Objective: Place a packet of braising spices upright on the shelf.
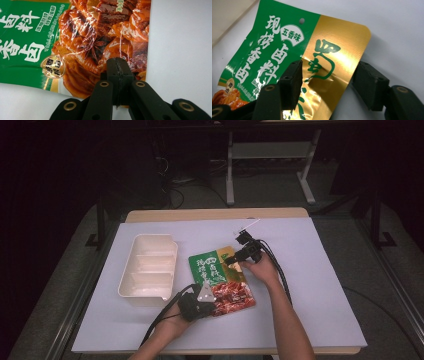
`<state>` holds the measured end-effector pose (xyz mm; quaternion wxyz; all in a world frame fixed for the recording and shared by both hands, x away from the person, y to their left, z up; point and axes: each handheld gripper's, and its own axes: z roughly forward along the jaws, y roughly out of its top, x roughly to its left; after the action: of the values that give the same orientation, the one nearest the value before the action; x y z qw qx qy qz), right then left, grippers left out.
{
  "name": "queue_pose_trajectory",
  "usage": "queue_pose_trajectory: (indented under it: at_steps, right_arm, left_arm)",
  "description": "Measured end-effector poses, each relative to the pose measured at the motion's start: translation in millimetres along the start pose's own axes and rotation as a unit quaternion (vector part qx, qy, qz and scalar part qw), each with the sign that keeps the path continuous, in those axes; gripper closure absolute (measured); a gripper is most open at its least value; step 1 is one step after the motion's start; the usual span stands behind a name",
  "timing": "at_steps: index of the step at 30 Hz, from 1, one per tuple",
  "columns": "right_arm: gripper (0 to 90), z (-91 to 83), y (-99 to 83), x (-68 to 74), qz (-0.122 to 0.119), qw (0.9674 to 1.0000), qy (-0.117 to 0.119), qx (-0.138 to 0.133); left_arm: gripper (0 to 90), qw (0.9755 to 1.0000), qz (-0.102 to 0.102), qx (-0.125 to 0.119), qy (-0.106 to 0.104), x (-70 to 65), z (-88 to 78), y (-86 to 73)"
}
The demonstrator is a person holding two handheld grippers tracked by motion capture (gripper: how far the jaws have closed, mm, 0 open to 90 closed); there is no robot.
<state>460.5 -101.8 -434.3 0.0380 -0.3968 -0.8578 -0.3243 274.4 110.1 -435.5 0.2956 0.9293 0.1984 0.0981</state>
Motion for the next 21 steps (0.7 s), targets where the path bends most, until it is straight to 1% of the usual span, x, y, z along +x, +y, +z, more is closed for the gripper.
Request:
queue_pose_trajectory:
  at_steps: [2,3,6,7,9,11,12,13,16,19,21]
  right_arm:
    - [41.2,-0.6,0.1,0.7,-0.002,1.0000,0.002,0.001]
    - [42.6,-2.4,0.0,1.7,0.000,1.0000,-0.001,-0.002]
    - [44.7,-5.1,0.1,1.9,-0.004,1.0000,0.003,-0.006]
    - [46.5,-9.4,0.4,3.4,-0.008,0.9998,0.008,-0.014]
    - [47.4,-11.1,0.8,4.5,-0.010,0.9997,0.011,-0.017]
    - [49.8,-16.4,1.7,9.1,-0.023,0.9994,0.014,-0.022]
    - [49.8,-16.4,1.7,9.1,-0.023,0.9994,0.014,-0.022]
    - [52.0,-19.4,2.2,11.7,-0.031,0.9990,0.020,-0.026]
    - [55.2,-23.1,2.9,15.6,-0.042,0.9984,0.025,-0.027]
    - [57.7,-25.5,3.4,18.2,-0.050,0.9980,0.030,-0.024]
    - [62.1,-27.8,3.8,21.9,-0.064,0.9971,0.034,-0.020]
  left_arm:
    - [90.0,1.0000,0.000,0.000,0.000,0.1,0.0,0.0]
    - [90.0,1.0000,0.001,0.000,-0.001,0.1,-0.1,-0.1]
    - [90.0,1.0000,0.000,-0.001,-0.001,0.0,0.0,-0.1]
    - [90.0,1.0000,0.000,-0.001,-0.001,0.1,0.1,-0.1]
    - [90.0,1.0000,0.000,-0.001,-0.001,0.1,0.0,-0.1]
    - [90.0,1.0000,-0.002,-0.001,-0.001,-0.2,0.1,-0.1]
    - [90.0,1.0000,-0.002,-0.001,-0.001,-0.2,0.1,-0.1]
    - [90.0,1.0000,-0.002,0.000,-0.002,-0.5,0.1,-0.2]
    - [90.0,1.0000,0.003,0.000,0.000,-0.1,0.0,-0.1]
    - [90.0,1.0000,0.003,-0.001,0.000,-0.2,0.0,-0.1]
    - [90.0,1.0000,0.003,-0.003,0.000,-0.5,0.3,-0.2]
